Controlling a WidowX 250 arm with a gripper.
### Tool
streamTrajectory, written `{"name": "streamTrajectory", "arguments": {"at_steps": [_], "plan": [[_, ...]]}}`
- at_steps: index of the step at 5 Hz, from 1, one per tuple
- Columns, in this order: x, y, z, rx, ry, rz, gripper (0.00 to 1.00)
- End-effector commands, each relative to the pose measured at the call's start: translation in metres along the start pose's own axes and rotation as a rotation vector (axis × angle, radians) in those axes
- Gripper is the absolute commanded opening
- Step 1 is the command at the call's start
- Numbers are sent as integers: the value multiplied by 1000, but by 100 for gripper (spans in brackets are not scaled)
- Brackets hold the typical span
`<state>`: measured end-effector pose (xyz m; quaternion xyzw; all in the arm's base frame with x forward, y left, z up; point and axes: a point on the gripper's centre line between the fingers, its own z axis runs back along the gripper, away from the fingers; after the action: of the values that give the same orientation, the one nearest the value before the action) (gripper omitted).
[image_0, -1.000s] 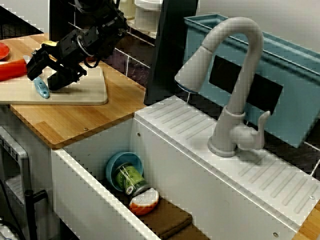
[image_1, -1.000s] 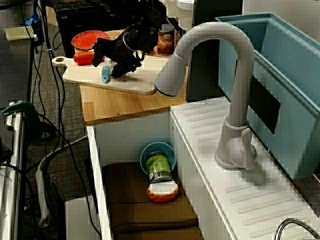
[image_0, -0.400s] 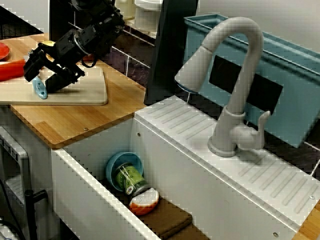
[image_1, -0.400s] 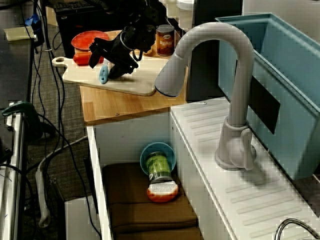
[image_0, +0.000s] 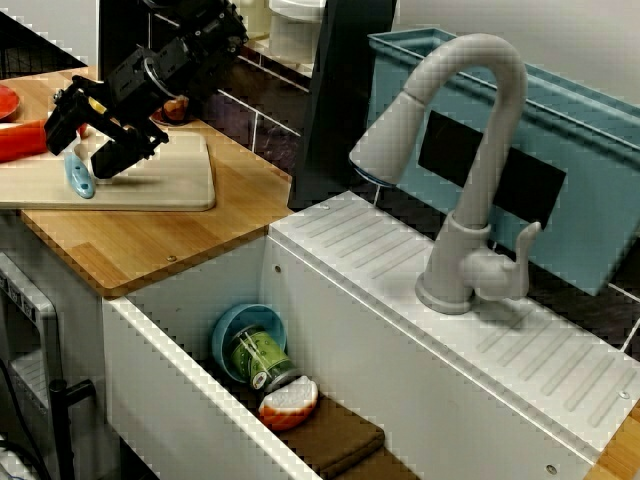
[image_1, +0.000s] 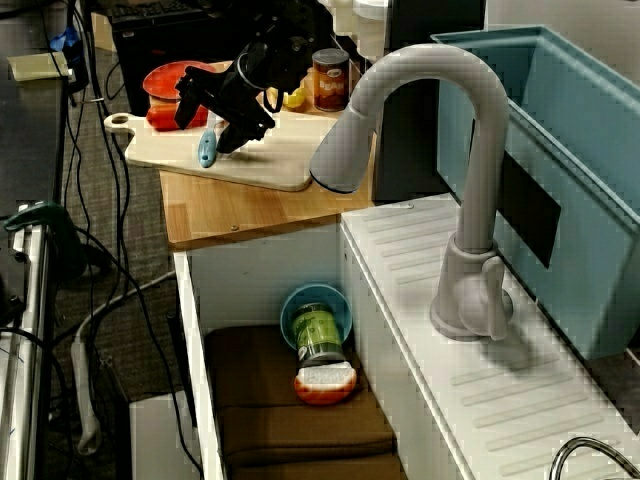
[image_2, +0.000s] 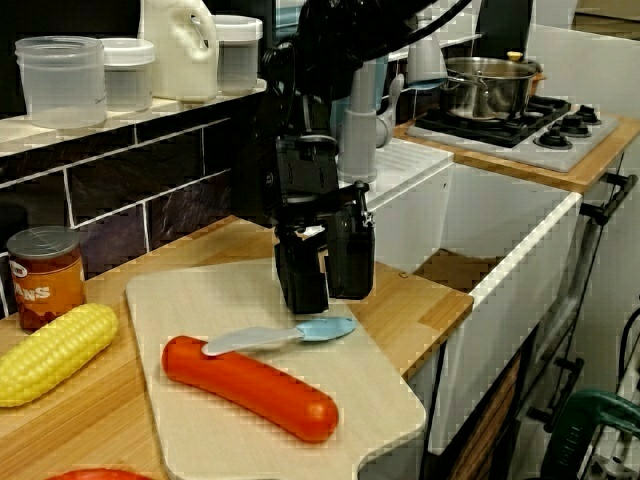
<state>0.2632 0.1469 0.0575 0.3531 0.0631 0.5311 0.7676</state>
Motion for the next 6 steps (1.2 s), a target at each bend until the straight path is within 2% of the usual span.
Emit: {"name": "streamTrajectory", "arguments": {"at_steps": [1,3,5,6], "plan": [[6,22,16,-74,-7,20,100],[2,29,11,-128,38,-13,100],[5,40,10,-243,153,-78,100],[7,42,10,-282,193,-83,100]]}}
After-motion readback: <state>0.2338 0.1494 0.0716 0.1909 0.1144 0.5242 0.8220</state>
